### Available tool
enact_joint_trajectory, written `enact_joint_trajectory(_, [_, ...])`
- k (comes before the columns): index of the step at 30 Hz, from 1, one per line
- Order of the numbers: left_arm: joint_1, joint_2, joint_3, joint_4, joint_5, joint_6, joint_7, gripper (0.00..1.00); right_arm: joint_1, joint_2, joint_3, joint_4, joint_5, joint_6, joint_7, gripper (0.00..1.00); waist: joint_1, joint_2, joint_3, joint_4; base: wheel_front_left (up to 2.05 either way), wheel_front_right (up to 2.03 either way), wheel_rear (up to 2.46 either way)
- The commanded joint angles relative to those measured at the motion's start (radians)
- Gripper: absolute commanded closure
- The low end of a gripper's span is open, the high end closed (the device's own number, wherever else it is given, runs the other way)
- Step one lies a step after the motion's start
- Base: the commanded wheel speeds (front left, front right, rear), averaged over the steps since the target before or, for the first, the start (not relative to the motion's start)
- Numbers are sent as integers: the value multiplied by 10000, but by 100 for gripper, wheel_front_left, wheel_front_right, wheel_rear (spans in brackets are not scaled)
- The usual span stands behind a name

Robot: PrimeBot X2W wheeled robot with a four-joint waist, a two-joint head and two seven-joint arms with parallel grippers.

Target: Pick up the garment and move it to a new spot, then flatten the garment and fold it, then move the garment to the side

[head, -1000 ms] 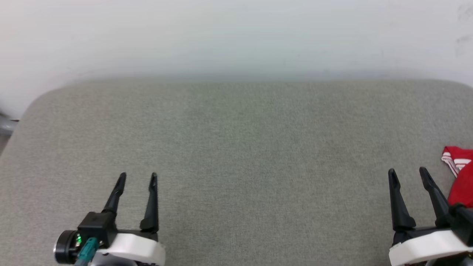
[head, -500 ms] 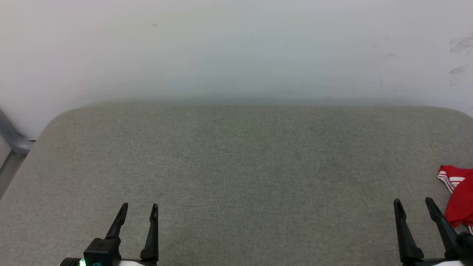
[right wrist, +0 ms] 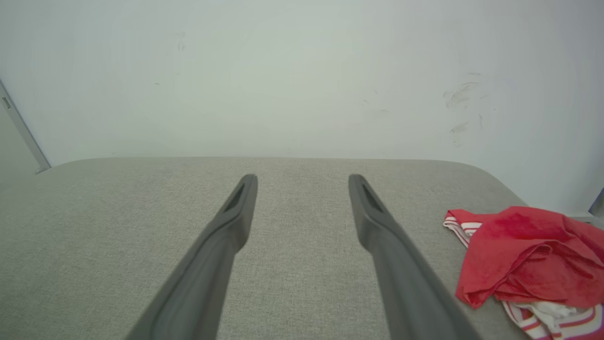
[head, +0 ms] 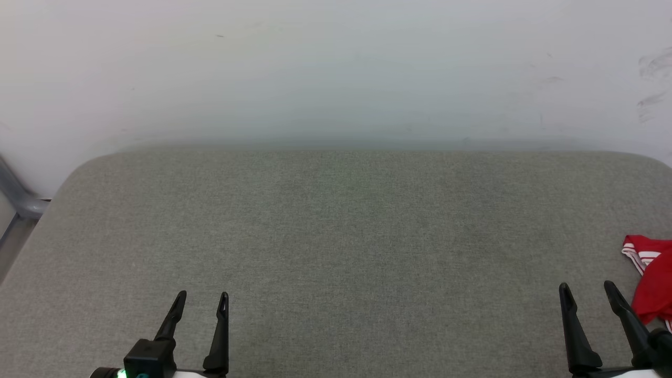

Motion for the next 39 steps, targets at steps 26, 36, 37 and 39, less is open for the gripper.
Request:
enact_joint_trajectory(26, [-448, -357, 501, 541, -2659, -357, 750, 100, -668, -140, 223, 1066, 2958, 0, 66, 100, 1, 0, 131, -16, 0, 0, 0])
enact_joint_trajectory(36, [-712, -475, 768, 689, -4292, -519, 1174, 100, -1097, -207, 311, 1620, 4724, 0, 127, 100, 1, 0, 183, -36, 0, 0, 0])
enact_joint_trajectory(37, [-740, -487, 795, 704, -4447, -536, 1212, 100, -1134, -212, 318, 1673, 4892, 0, 134, 100, 1, 0, 188, -38, 0, 0, 0])
enact_joint_trajectory(39, [-796, -511, 847, 730, -4747, -563, 1289, 100, -1213, -223, 332, 1776, 5212, -1, 150, 100, 1, 0, 199, -42, 0, 0, 0])
